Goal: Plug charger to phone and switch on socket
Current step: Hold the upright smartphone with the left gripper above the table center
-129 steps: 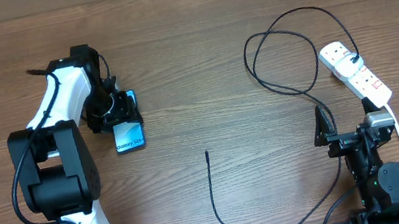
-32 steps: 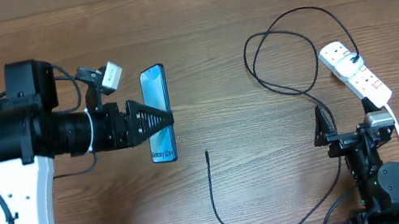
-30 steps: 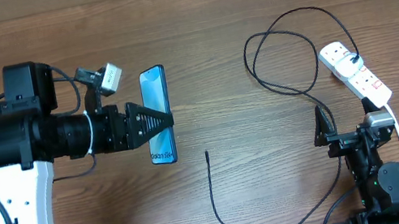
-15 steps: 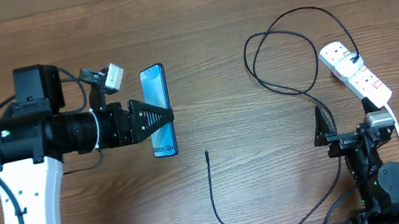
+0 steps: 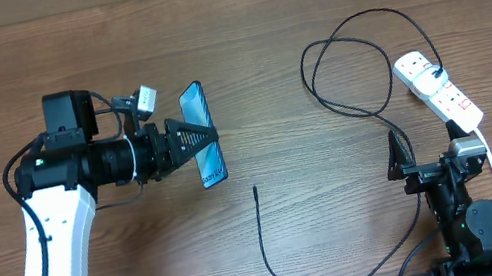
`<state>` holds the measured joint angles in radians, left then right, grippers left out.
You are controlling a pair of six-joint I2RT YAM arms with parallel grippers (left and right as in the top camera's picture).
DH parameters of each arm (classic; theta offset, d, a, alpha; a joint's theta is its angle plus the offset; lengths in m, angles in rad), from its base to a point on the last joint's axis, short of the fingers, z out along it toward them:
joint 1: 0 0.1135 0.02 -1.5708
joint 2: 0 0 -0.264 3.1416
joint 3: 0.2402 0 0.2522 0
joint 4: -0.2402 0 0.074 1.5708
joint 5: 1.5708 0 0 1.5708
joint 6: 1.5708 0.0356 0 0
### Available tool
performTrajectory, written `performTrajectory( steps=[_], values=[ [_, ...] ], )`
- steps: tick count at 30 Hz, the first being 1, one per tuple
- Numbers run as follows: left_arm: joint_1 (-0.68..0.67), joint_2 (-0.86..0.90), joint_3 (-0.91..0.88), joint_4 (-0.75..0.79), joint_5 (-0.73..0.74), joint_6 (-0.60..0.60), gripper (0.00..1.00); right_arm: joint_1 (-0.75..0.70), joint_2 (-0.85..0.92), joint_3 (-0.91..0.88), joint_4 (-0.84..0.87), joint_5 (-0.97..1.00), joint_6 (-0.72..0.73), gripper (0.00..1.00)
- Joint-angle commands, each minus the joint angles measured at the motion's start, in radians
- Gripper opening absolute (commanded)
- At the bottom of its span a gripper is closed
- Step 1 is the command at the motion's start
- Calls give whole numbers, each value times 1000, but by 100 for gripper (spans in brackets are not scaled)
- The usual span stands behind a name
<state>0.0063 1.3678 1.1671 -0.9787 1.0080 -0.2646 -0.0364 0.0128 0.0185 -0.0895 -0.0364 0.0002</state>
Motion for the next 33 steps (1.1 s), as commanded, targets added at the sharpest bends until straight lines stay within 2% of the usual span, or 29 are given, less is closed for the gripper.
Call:
performTrajectory(
  steps=[1,7,13,23,33],
  values=[
    [0,47,-6,15,77,-47,27,6,-10,-10,5,10,2,100],
    [0,144,-6,23,220,-42,23,6,-10,-10,5,10,2,100],
    [0,226,-6,42,324,-42,24,6,-10,-10,5,10,2,100],
    [0,280,-6,49,425,-53,23,6,-10,-10,5,10,2,100],
    [0,280,-6,49,428,-138,23,6,-10,-10,5,10,3,100]
  ],
)
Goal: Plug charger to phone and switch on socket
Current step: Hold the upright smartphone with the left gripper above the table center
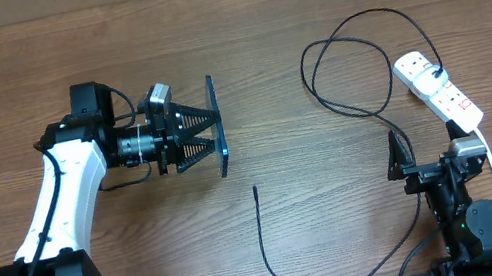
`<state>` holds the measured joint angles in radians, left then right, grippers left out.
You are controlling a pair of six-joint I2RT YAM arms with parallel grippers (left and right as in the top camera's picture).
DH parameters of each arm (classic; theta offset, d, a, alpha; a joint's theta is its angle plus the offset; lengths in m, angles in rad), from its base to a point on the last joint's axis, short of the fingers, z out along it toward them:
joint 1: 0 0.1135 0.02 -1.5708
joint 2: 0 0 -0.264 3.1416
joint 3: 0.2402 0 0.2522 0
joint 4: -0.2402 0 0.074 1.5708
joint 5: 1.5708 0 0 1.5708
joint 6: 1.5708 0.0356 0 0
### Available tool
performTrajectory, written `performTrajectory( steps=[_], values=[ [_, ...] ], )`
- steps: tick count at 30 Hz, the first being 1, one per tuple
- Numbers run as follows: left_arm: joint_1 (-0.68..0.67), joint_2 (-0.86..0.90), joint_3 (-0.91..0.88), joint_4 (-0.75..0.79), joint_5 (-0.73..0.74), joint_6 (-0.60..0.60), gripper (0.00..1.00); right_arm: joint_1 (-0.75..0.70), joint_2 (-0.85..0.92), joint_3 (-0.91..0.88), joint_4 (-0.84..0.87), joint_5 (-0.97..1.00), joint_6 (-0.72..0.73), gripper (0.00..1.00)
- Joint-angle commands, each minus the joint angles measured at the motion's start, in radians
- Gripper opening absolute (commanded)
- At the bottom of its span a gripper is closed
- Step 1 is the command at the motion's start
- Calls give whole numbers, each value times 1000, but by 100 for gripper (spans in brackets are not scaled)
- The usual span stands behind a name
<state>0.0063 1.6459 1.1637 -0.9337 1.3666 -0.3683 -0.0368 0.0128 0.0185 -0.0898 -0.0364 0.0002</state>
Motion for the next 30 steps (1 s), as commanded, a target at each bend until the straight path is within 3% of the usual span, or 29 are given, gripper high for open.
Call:
performTrajectory(
  steps=[1,30],
  values=[
    [0,2,-3,4,72,-34,23,7,-10,-10,6,10,2,100],
    [-1,2,-3,-8,70,-27,24,7,-10,-10,6,10,3,100]
  ],
)
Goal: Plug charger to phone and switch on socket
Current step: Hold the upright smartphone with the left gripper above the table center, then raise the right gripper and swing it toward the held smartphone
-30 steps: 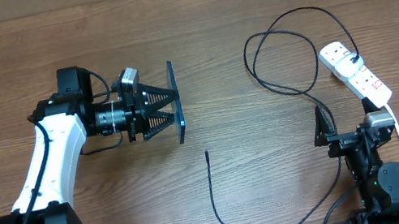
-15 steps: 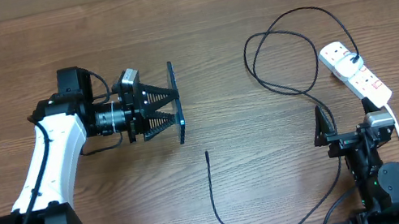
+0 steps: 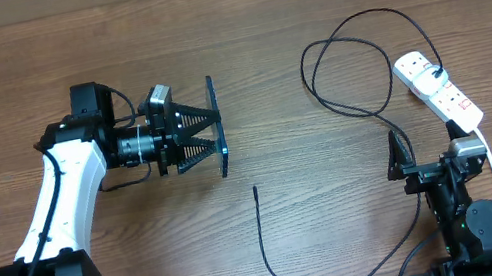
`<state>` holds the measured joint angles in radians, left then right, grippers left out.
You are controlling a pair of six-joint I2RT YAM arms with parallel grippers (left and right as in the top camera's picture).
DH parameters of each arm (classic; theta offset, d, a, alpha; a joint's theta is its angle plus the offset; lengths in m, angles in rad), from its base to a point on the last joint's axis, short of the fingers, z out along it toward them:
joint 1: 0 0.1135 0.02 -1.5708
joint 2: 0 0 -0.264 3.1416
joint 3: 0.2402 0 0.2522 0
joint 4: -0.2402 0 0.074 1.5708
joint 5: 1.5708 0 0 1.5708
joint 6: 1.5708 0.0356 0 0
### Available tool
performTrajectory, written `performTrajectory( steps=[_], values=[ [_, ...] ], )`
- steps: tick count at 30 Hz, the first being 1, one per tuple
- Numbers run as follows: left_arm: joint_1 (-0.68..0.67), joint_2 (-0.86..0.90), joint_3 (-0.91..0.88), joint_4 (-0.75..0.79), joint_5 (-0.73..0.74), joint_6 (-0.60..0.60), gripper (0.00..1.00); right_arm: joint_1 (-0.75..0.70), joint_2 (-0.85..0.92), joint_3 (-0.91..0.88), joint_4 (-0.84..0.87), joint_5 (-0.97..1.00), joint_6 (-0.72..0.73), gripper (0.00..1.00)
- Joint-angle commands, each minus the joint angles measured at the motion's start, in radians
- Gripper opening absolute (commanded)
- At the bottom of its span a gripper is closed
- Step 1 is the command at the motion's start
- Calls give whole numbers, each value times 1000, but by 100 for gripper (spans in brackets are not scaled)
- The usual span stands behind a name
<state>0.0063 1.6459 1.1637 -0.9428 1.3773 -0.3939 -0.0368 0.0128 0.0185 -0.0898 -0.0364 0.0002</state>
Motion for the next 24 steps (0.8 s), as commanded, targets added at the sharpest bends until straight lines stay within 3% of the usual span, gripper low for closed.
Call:
performTrajectory(
  steps=[1,9,20,24],
  values=[
    [-1,2,-3,2,54,-1,24,7,-10,-10,6,10,2,100],
    [-1,2,-3,2,34,22,25,7,-10,-10,61,-34,12,100],
    [-1,2,-3,2,32,23,26,8,-10,-10,-3,-969,647,100],
    [-1,2,-3,2,29,23,26,8,-10,-10,-14,-1042,697,100]
  ],
)
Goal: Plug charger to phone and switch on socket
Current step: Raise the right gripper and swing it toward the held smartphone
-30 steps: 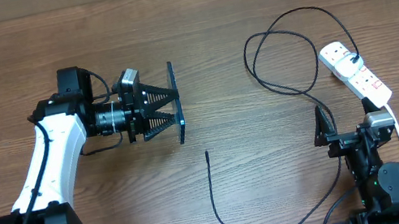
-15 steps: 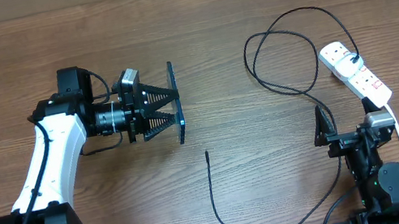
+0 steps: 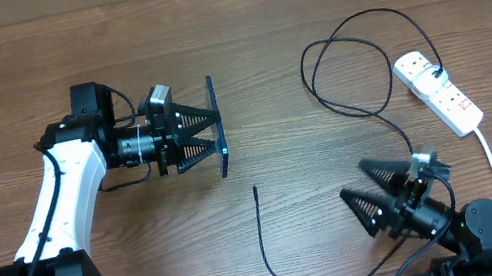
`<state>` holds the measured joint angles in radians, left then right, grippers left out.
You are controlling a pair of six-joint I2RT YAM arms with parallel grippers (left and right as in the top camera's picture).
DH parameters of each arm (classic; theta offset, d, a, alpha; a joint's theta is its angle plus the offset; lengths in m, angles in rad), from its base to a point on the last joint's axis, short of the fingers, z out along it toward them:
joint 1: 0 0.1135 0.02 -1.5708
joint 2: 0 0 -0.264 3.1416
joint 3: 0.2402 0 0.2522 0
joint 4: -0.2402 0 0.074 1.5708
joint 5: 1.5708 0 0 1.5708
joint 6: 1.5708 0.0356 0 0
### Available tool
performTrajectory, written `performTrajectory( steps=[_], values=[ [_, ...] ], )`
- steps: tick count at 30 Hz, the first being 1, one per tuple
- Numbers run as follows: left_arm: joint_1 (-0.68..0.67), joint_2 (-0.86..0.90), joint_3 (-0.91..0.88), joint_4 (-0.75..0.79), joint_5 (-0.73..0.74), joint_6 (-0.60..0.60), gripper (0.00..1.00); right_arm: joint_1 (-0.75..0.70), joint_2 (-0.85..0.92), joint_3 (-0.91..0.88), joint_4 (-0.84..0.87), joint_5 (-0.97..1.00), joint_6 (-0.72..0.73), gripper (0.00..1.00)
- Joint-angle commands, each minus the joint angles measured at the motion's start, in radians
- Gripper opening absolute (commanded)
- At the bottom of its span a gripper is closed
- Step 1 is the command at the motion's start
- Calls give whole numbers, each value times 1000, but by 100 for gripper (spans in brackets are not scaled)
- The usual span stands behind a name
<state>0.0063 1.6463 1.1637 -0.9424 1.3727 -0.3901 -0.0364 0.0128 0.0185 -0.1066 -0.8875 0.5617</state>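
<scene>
A dark blue phone point(image 3: 218, 126) stands on edge, seen edge-on from above, with my left gripper point(image 3: 215, 127) shut on it at centre left. A black charger cable point(image 3: 280, 272) runs over the table; its free plug tip point(image 3: 254, 189) lies below the phone, pointing toward it. The cable loops right up to the white socket strip point(image 3: 436, 92) at the right edge, where its other end is plugged in. My right gripper point(image 3: 350, 180) is open near the front right, its fingers spread toward the left, apart from the cable tip.
The strip's white lead runs down the right side toward the front edge. The cable's big loop point(image 3: 348, 69) lies between phone and strip. Wooden table surface point(image 3: 257, 24) all around.
My right arm has swung from a folded pose at the front right to pointing left, its gripper now open and low over the table. The left gripper and phone have not moved.
At first my left gripper held the phone with its face partly up. By the second moment the wrist had rolled and the phone stood on edge. It stayed so while the right arm rested folded. Now the right gripper is open, pointing left.
</scene>
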Motion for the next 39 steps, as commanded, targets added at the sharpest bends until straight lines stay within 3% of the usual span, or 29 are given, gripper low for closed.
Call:
performTrajectory(
  steps=[1,15,26,39],
  values=[
    [-1,1,-3,2,33,19,26,7,-10,-10,3,-190,138,100],
    [-1,1,-3,2,33,16,26,7,-9,6,7,74,137,99],
    [0,1,-3,6,29,16,26,8,58,323,-564,473,-150,99],
    [0,1,-3,10,29,7,25,8,272,673,-920,539,-170,99]
  ],
)
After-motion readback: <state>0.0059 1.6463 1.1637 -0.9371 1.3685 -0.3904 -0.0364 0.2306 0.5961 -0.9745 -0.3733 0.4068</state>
